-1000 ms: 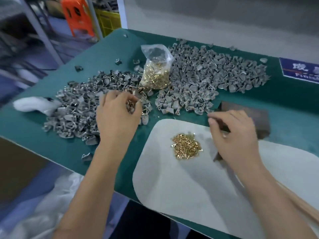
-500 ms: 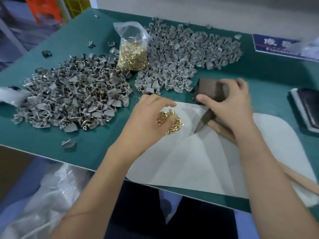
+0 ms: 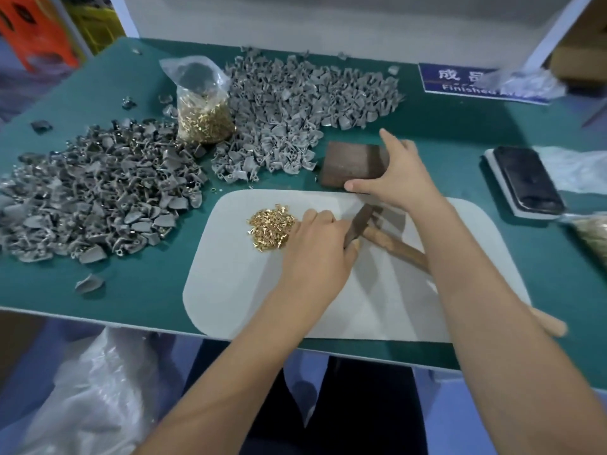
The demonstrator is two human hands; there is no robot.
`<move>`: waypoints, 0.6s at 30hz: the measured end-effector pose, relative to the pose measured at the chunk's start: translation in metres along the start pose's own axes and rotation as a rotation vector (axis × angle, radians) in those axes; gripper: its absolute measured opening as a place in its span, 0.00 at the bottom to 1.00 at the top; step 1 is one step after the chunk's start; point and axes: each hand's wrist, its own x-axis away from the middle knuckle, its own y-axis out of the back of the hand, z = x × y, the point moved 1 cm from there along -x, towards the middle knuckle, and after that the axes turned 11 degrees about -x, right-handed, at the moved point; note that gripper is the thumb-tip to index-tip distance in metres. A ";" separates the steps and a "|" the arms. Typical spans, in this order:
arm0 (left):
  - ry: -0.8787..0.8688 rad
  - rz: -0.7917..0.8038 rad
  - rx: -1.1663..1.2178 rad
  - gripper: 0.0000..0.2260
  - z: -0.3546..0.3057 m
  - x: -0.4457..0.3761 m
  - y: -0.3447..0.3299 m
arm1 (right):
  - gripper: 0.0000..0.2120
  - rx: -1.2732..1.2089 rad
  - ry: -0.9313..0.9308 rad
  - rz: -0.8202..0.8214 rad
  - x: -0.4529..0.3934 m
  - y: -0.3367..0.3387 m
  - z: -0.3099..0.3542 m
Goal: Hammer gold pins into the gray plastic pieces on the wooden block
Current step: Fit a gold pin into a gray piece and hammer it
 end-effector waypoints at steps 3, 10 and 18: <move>-0.017 0.009 0.053 0.05 -0.017 0.007 -0.005 | 0.57 0.216 -0.014 0.052 -0.006 0.016 0.006; -0.012 -0.148 0.282 0.12 -0.012 0.029 0.001 | 0.46 0.111 0.190 -0.067 0.026 0.038 0.004; 0.217 -0.245 0.044 0.26 0.079 0.043 0.011 | 0.43 -0.007 0.228 0.056 0.063 0.016 0.011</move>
